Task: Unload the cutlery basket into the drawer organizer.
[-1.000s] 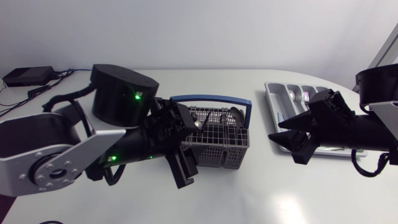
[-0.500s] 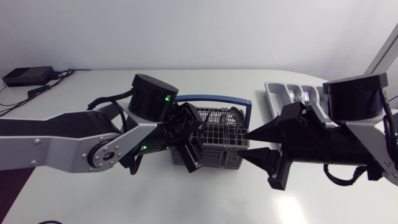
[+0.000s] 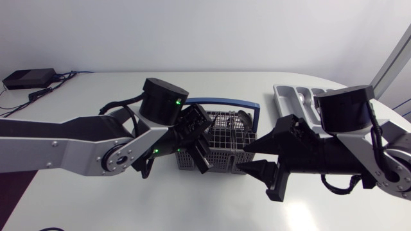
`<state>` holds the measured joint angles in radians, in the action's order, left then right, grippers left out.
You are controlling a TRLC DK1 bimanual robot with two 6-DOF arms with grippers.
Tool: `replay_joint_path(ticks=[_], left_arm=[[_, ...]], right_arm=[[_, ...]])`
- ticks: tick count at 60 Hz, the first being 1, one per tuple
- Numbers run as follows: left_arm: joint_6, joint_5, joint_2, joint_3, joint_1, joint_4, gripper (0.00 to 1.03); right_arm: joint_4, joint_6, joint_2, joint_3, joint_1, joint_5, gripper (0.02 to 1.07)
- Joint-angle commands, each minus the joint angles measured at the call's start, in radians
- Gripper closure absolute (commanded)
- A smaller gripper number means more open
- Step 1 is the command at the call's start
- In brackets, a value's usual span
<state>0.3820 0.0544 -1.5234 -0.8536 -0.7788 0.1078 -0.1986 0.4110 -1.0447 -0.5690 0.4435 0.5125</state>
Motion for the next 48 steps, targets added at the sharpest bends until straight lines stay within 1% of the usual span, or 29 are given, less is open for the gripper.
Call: replay_joint_path(ticks=[1, 3, 4, 5, 7, 10, 15, 28, 48], left_arm=[[-0.032, 0.005, -0.029, -0.021, 0.001, 0.018, 0.69], [-0.037, 0.005, -0.032, -0.022, 0.0, 0.02, 0.74], [-0.038, 0.005, -0.032, -0.022, 0.0, 0.021, 0.75], [-0.04, 0.005, -0.035, -0.024, 0.0, 0.023, 0.8], [-0.043, 0.005, -0.037, -0.025, 0.0, 0.023, 0.85], [-0.045, 0.005, -0.038, -0.024, 0.0, 0.024, 0.86], [-0.054, 0.005, -0.035, -0.022, 0.0, 0.032, 0.92], [-0.069, 0.002, 0.016, -0.012, 0.001, 0.035, 0.96], [-0.071, -0.019, 0.1, 0.001, 0.003, 0.012, 0.97]], right_arm=[[0.013, -0.017, -0.015, 0.024, 0.008, 0.0, 0.43], [0.014, -0.017, -0.017, 0.024, 0.011, 0.0, 0.43], [0.014, -0.017, -0.018, 0.024, 0.014, 0.0, 0.43], [0.014, -0.017, -0.018, 0.024, 0.015, -0.002, 0.43], [0.016, -0.017, -0.018, 0.023, 0.018, -0.002, 0.43], [0.016, -0.018, -0.018, 0.023, 0.026, -0.002, 0.43], [0.031, -0.02, -0.026, 0.024, 0.037, -0.003, 0.43], [0.059, -0.034, -0.074, 0.004, 0.087, -0.04, 0.43], [0.105, -0.046, -0.146, -0.023, 0.123, -0.058, 0.43]])
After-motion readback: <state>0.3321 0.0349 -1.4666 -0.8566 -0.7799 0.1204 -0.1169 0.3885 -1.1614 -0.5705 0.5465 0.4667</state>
